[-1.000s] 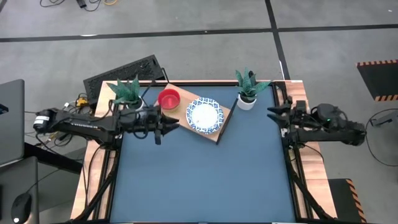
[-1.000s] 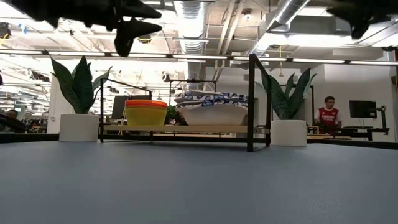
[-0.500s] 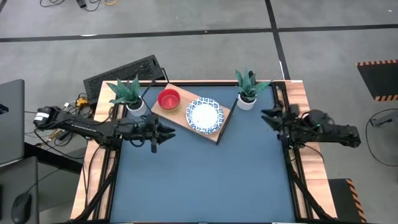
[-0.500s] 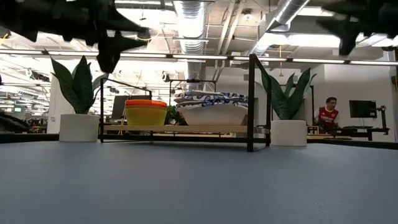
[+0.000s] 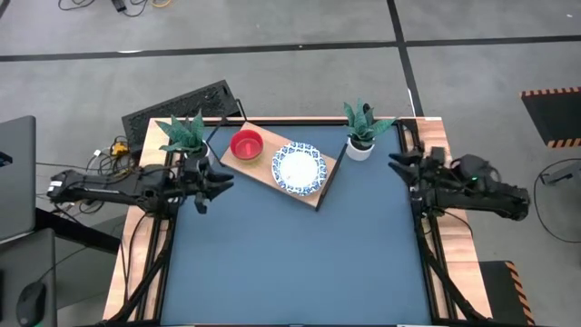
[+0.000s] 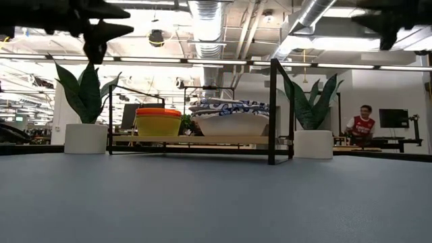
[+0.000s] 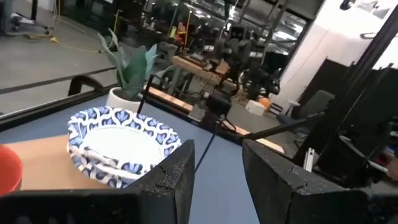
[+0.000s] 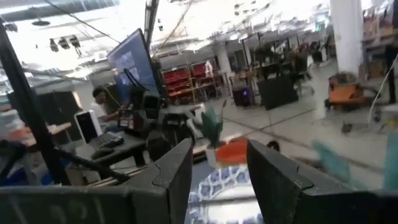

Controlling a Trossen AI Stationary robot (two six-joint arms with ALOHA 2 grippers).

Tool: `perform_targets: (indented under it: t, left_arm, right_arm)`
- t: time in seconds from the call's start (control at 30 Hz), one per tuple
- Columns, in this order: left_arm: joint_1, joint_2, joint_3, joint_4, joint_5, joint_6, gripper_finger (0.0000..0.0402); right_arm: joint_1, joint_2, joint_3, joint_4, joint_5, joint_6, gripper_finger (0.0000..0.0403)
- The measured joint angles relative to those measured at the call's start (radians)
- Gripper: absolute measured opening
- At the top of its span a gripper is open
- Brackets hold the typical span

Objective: Place and stack bowls onto a shelf
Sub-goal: Return to Home Position

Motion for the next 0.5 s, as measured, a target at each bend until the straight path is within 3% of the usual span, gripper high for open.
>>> perform_targets:
  t: [0.5]
  left_arm:
    - [0.0, -0.258, -0.275, 0.041, 0.001, -0.176, 0.0118]
  right_arm:
    - [0.001, 0.002, -0.289, 0.258, 0.0, 0.171, 0.0178]
